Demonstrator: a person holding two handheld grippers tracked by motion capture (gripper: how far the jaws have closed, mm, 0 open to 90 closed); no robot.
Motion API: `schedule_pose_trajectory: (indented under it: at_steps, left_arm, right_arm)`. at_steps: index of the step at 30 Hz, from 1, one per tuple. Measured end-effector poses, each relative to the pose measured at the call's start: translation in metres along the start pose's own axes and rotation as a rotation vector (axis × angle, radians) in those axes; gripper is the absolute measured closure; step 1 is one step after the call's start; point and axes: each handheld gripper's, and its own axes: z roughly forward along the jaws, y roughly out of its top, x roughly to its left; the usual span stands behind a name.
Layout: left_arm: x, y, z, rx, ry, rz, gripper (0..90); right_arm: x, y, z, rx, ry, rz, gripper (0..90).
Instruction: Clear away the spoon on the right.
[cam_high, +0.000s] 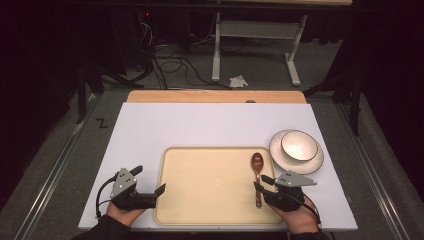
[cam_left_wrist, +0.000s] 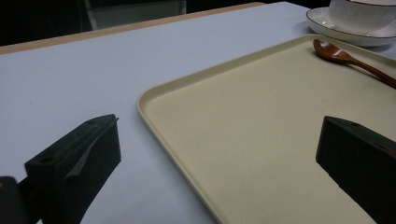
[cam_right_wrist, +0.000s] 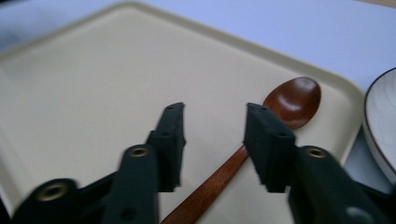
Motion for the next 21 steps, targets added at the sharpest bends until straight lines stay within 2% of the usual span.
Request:
schedule_pose_trajectory:
  at_steps: [2, 5, 9, 15, 19, 21]
  left_arm:
    - [0.0, 0.0, 0.0, 0.002, 0.002, -0.002, 0.6]
    - [0.001, 0.0, 0.001, 0.006, 0.006, -0.003, 0.6]
    - [0.0, 0.0, 0.001, 0.006, 0.01, -0.005, 0.5]
    - [0.001, -0.001, 0.001, 0.008, 0.011, -0.007, 0.5]
    - [0.0, -0.001, 0.003, 0.012, 0.012, -0.009, 0.4]
    - [0.0, 0.0, 0.004, 0.014, 0.01, -0.004, 0.4]
  right_arm:
    - [-0.007, 0.0, -0.008, -0.049, 0.011, 0.039, 39.4]
    - [-0.014, -0.003, -0.019, -0.091, -0.03, 0.033, 16.6]
    - [-0.027, -0.008, -0.033, -0.107, -0.098, 0.062, 0.7]
    - [-0.043, -0.029, -0.061, -0.135, -0.165, 0.101, 0.7]
    - [-0.046, -0.037, -0.064, -0.132, -0.18, 0.114, 0.7]
    - [-0.045, -0.037, -0.062, -0.142, -0.19, 0.096, 0.9]
